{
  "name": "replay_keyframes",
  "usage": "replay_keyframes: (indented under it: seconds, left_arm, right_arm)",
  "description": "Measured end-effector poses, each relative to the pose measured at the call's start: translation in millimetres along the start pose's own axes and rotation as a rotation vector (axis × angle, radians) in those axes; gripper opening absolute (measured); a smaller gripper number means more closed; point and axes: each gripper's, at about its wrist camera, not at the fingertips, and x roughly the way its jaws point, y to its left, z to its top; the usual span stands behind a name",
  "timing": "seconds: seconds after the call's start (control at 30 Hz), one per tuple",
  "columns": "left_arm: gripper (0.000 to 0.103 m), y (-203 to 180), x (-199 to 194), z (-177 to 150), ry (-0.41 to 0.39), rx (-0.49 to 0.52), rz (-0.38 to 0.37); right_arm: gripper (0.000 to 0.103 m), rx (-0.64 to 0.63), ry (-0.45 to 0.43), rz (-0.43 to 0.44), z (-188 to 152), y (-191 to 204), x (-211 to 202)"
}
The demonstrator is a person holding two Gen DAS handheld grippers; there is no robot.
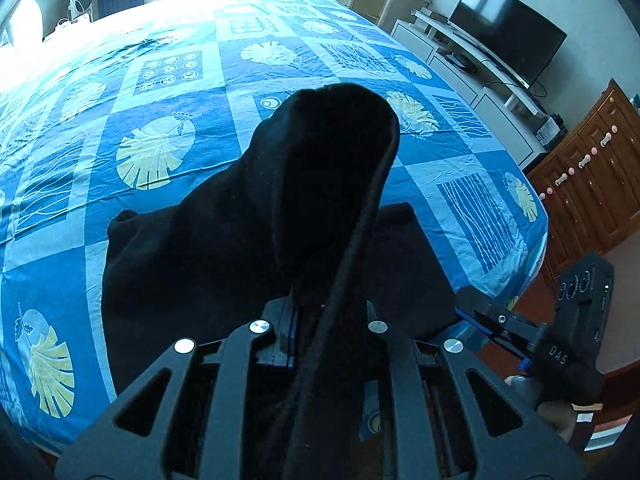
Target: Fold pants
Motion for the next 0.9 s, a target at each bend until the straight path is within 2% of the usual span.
replay_keyframes:
  seconds: [0.2,0.33,0.67,0.9]
  left_arm:
    - [0.014,-35,35,1,0.022,0.045,0.163]
    - [0.014,-51,55,-2,0.031,0.072,0.246]
    - [0.014,-72,84,-11,0.029,0.106,0.372]
    - [0.014,-80,94,-17,0.012,0.135,0.429]
  right_arm:
    - [0.086,0.013,-0.042,0.01,6,-16,-18]
    - [0.086,0.056,-0.055,0.02,10,-34,-25]
    - [0.086,0.135,-0.056,0.021,9,-71,-27]
    - [0.086,0.164,-0.049,0.025,4,-87,-31]
